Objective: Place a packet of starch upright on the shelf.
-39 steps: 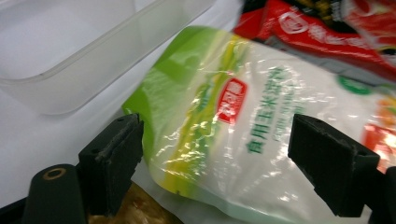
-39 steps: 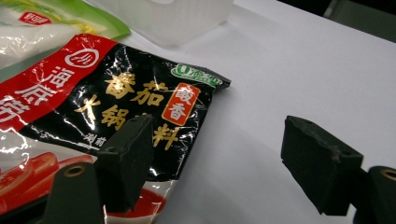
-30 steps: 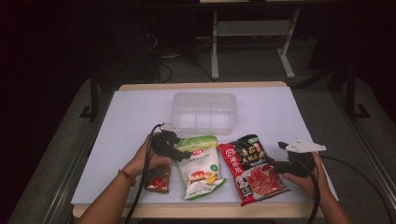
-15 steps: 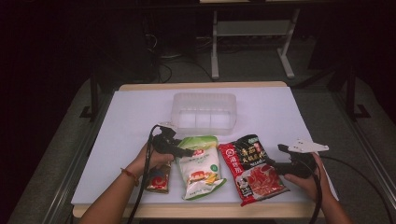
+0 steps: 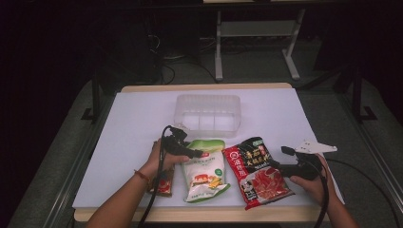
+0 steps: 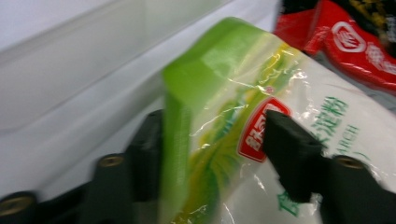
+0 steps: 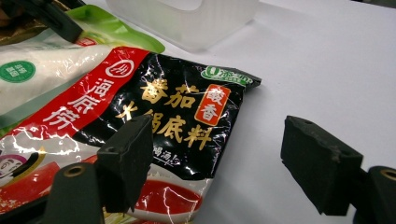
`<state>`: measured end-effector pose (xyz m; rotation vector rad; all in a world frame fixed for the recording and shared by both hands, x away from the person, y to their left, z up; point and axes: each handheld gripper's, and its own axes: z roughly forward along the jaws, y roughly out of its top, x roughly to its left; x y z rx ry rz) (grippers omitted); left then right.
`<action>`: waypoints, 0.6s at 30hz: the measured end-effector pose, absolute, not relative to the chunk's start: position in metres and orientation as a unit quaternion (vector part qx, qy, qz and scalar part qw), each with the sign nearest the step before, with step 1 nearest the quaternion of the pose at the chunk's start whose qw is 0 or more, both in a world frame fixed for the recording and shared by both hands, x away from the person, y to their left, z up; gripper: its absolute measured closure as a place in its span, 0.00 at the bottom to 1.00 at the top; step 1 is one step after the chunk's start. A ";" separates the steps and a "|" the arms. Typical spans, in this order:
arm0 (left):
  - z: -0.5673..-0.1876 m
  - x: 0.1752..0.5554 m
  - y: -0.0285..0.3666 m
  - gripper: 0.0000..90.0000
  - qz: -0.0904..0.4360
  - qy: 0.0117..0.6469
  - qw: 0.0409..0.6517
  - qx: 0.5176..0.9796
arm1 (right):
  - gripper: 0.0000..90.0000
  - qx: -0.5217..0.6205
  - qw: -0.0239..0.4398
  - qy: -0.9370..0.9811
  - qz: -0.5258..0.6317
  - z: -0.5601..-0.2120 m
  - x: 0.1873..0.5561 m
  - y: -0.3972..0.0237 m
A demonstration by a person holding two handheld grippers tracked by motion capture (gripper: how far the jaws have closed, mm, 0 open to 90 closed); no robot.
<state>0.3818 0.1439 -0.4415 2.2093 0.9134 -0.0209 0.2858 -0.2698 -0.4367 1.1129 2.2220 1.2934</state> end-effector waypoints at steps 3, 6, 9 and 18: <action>-0.443 0.379 0.139 0.73 0.005 0.352 0.367 0.861 | 0.27 0.390 0.165 0.781 0.460 -0.436 0.286 -0.270; -0.443 0.376 0.137 0.86 0.015 0.343 0.368 0.864 | 0.27 0.388 0.164 0.781 0.461 -0.436 0.286 -0.270; -0.441 0.375 0.141 0.91 0.017 0.341 0.383 0.858 | 0.27 0.389 0.161 0.779 0.464 -0.436 0.286 -0.271; -0.431 0.366 0.149 0.98 0.004 0.316 0.435 0.843 | 0.28 0.395 0.159 0.772 0.472 -0.434 0.286 -0.275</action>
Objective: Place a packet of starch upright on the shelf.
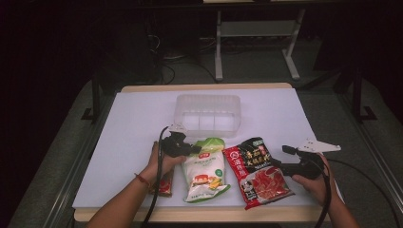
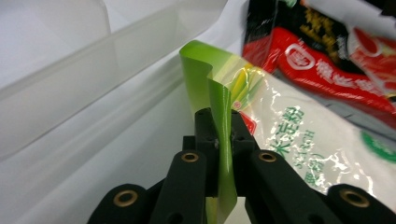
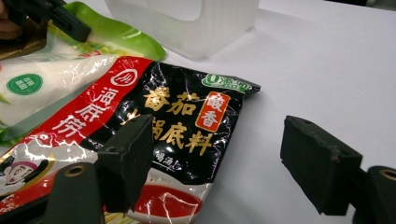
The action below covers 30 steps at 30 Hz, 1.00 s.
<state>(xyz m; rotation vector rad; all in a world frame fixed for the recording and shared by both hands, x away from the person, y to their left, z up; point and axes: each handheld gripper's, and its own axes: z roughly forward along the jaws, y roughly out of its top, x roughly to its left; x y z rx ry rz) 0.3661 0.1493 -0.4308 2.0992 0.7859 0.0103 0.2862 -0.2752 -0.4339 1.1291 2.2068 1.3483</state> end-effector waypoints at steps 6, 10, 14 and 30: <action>-0.422 0.360 0.160 0.99 0.000 0.311 0.471 0.826 | 0.28 0.396 0.162 0.769 0.475 -0.433 0.286 -0.277; -0.407 0.352 0.171 1.00 0.000 0.298 0.515 0.804 | 0.28 0.399 0.163 0.766 0.477 -0.433 0.287 -0.279; -0.401 0.348 0.175 1.00 -0.010 0.291 0.538 0.791 | 0.28 0.399 0.163 0.765 0.478 -0.432 0.286 -0.279; -0.361 0.304 0.160 1.00 0.003 0.220 0.600 0.769 | 0.29 0.399 0.165 0.759 0.487 -0.429 0.287 -0.283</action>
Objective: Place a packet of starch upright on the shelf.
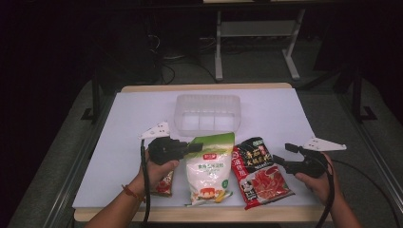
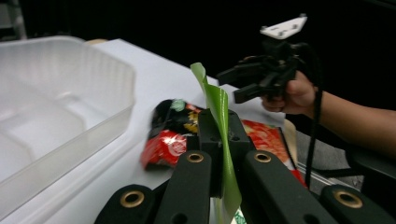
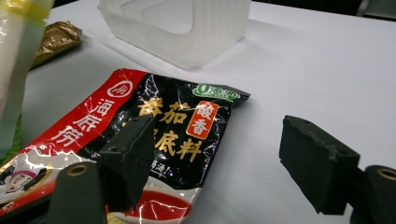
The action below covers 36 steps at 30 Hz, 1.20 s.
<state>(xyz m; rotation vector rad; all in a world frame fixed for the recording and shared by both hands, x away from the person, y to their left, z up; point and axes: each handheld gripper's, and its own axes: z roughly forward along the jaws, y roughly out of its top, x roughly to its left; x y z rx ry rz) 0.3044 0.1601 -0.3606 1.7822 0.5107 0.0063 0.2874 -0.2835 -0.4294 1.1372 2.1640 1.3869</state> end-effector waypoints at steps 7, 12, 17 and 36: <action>-0.351 0.289 0.152 1.00 0.015 0.191 0.616 0.764 | 0.29 0.402 0.173 0.756 0.487 -0.428 0.287 -0.284; -0.345 0.281 0.148 1.00 0.018 0.177 0.625 0.760 | 0.29 0.406 0.176 0.753 0.487 -0.428 0.287 -0.286; -0.340 0.278 0.148 1.00 0.017 0.170 0.633 0.755 | 0.29 0.406 0.176 0.753 0.488 -0.428 0.287 -0.286; -0.307 0.280 0.182 1.00 0.079 0.198 0.664 0.717 | 0.29 0.413 0.183 0.745 0.491 -0.427 0.287 -0.291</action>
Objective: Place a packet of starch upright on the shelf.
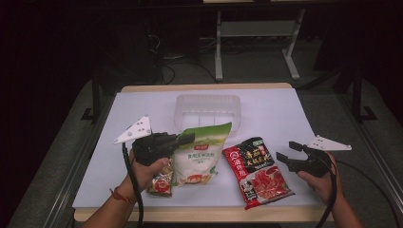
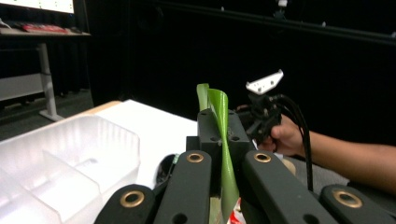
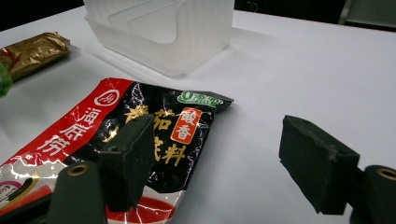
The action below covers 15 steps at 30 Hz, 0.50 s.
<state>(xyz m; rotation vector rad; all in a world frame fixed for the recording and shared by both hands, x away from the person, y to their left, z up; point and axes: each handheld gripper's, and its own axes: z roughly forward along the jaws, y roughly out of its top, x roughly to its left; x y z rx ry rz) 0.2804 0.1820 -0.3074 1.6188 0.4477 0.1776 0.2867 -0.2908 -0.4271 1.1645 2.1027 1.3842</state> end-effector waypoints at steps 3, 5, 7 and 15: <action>-0.302 0.283 0.187 1.00 0.090 0.206 0.666 0.711 | 0.29 0.414 0.183 0.744 0.491 -0.427 0.286 -0.291; -0.301 0.287 0.190 1.00 0.096 0.214 0.670 0.705 | 0.29 0.414 0.184 0.744 0.490 -0.427 0.286 -0.291; -0.298 0.292 0.193 1.00 0.107 0.220 0.668 0.703 | 0.29 0.414 0.185 0.743 0.492 -0.427 0.286 -0.292; -0.286 0.317 0.200 1.00 0.141 0.248 0.659 0.696 | 0.29 0.418 0.186 0.741 0.492 -0.427 0.286 -0.293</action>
